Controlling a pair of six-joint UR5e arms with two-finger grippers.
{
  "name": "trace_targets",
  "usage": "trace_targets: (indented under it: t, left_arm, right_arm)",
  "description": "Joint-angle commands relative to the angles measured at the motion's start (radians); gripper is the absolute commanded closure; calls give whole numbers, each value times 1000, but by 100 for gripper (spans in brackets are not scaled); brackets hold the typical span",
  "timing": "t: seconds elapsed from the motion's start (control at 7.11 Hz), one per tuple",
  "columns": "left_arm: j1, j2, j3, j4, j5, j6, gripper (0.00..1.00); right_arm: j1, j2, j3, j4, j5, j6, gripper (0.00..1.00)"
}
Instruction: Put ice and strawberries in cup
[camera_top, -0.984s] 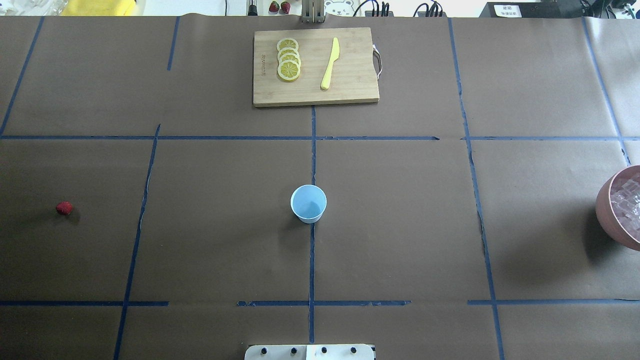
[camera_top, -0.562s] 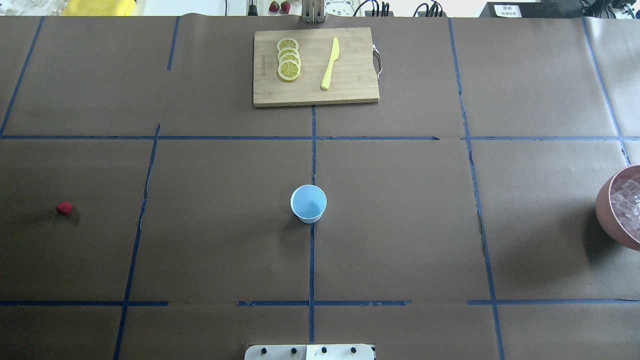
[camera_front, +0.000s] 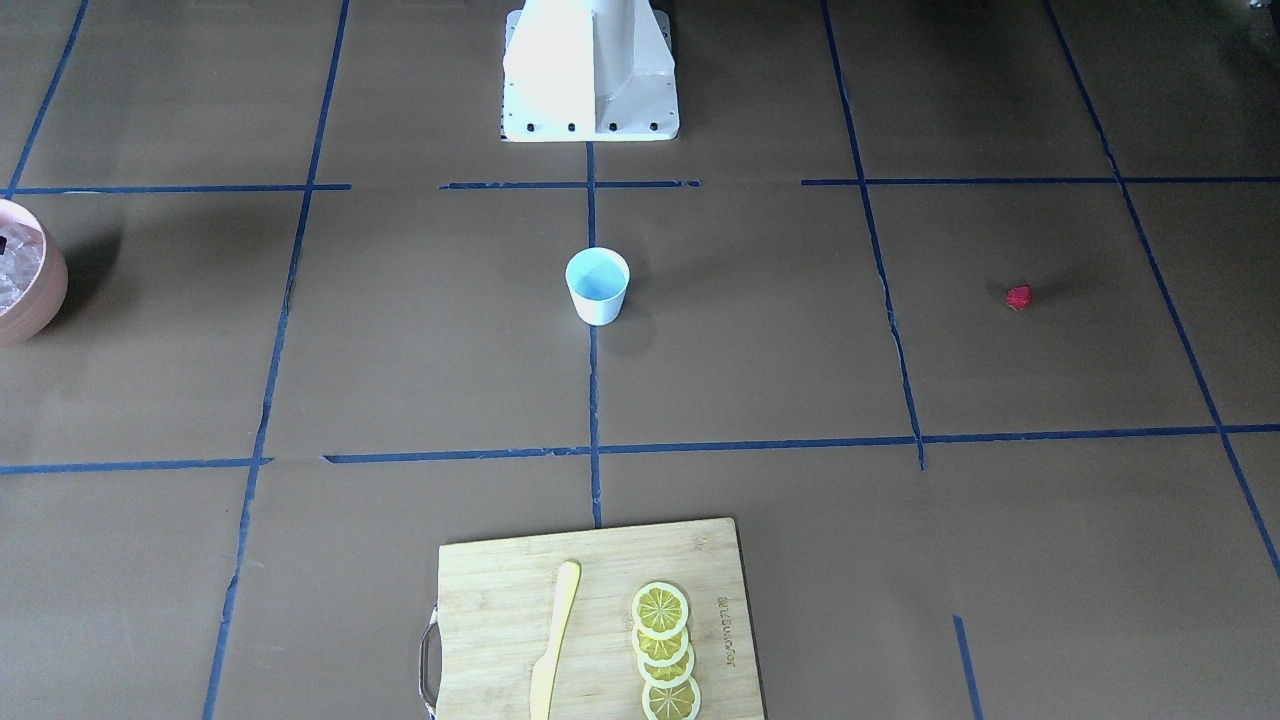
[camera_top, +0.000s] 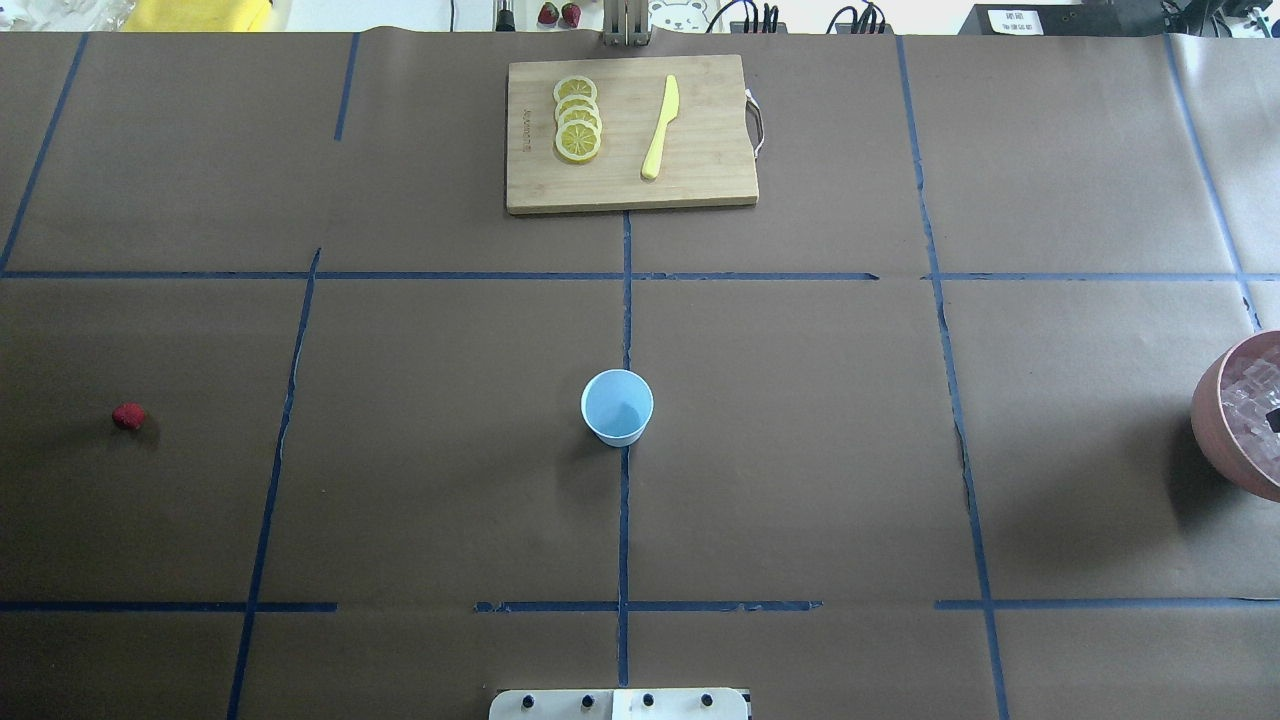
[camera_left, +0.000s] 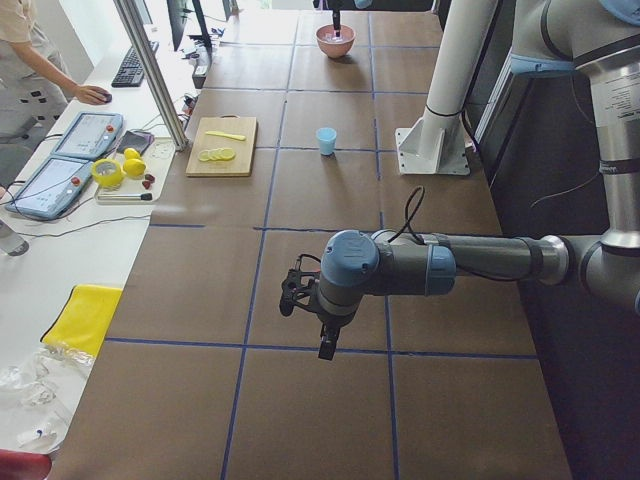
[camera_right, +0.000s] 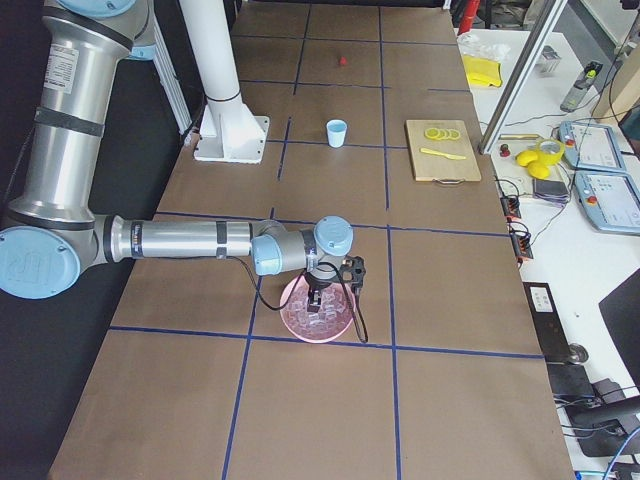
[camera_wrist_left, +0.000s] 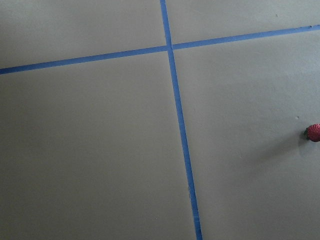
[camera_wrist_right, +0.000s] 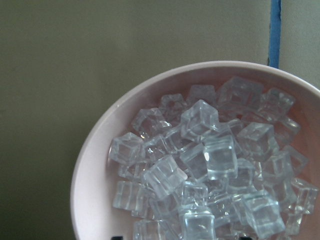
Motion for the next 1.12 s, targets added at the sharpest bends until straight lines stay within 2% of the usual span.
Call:
trace_targets:
  t: [0.0,0.7,0.98]
  left_arm:
    - [0,0,-1,0,-1,0,0]
    - [0,-1,-1,0,-2,0,0]
    - [0,0,-1,2,-2,0,0]
  right_arm:
    - [-10,1,-23,1,2,0,19]
    - [-28,3,-34,1,2,2,25]
    - [-30,3,-35,1,0,2,44]
